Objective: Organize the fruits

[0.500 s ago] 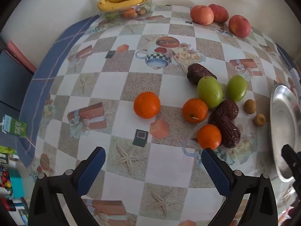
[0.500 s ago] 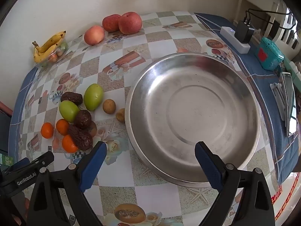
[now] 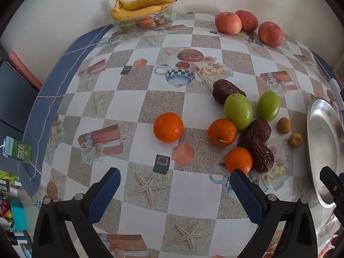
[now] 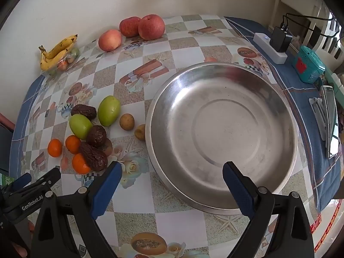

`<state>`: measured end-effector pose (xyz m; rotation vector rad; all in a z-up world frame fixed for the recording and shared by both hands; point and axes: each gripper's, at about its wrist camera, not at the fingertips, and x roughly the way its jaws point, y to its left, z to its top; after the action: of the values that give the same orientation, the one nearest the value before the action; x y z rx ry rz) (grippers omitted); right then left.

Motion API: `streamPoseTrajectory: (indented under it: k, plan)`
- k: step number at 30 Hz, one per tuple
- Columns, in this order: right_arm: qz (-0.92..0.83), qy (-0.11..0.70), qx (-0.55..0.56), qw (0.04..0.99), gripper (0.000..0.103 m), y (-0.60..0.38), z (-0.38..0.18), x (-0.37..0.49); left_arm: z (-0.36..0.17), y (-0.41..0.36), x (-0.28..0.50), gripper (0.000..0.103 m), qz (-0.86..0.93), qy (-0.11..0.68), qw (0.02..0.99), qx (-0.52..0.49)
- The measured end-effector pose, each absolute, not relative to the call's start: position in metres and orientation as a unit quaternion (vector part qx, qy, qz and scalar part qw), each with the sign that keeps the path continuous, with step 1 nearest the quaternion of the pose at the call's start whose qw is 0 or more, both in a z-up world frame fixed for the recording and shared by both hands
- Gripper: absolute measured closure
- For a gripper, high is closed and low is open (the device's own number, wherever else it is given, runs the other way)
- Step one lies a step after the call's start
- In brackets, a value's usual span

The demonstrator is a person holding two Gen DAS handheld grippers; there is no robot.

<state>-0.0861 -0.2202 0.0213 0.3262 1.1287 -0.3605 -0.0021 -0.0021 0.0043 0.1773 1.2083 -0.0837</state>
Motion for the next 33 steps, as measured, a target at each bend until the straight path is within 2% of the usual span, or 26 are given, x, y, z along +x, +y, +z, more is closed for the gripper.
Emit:
streamPoseTrajectory:
  k: [33]
  plan:
    - [-0.169,0.53,0.152,0.817,0.008,-0.2193,0.0201,-0.0859,0.0108,-0.0032,-0.0009,0.0,-0.032,0.545,0.832,0.098]
